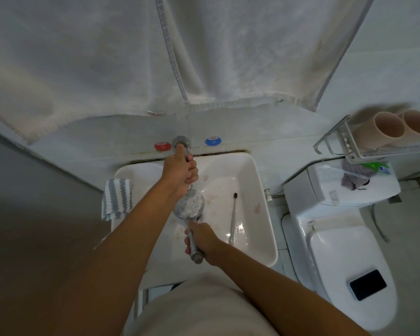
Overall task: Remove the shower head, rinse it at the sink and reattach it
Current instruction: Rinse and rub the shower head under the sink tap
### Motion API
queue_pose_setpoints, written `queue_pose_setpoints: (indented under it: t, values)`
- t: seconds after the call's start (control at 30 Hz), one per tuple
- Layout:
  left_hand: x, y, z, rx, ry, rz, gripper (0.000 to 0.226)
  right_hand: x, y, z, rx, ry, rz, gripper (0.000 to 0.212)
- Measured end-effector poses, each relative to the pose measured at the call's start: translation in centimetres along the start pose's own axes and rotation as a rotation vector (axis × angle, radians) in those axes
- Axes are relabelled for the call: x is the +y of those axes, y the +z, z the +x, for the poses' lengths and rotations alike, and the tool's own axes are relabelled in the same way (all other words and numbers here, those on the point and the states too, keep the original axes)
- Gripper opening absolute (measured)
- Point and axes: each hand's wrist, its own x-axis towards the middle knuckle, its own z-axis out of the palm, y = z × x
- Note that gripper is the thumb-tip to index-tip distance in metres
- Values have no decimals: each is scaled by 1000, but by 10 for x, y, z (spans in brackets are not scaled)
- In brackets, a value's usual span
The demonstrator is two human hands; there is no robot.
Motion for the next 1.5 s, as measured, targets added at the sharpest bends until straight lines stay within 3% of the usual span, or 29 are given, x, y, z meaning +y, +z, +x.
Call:
queue_pose_setpoints:
  t: [0.93, 1.03, 1.13, 1.2, 1.27, 1.33, 1.4, 1.5]
  values:
    - [9, -3, 2, -34, -70, 16, 41, -1, -2, 0, 6, -12, -21, 24]
    - [17, -7, -11, -66, -107, 90, 54, 0, -3, 0, 10, -13, -20, 24]
    - [8, -19, -30, 142, 17, 332, 67, -2, -5, 0, 24, -6, -11, 26]
    - [-15, -37, -41, 414, 261, 370, 52, -4, -6, 0, 38, 6, 9, 27]
    - [-49, -55, -48, 563, 447, 367, 35, -6, -6, 0, 58, 24, 29, 28]
    - [-84, -66, -48, 589, 361, 487, 23, -5, -7, 2, 72, 26, 28, 28]
    - [-110, -66, -49, 512, 160, 648, 20, -5, -8, 3, 95, -2, -22, 29]
    - [-134, -60, -49, 299, -121, 743, 40, -3, -9, 7, 144, -67, -152, 34]
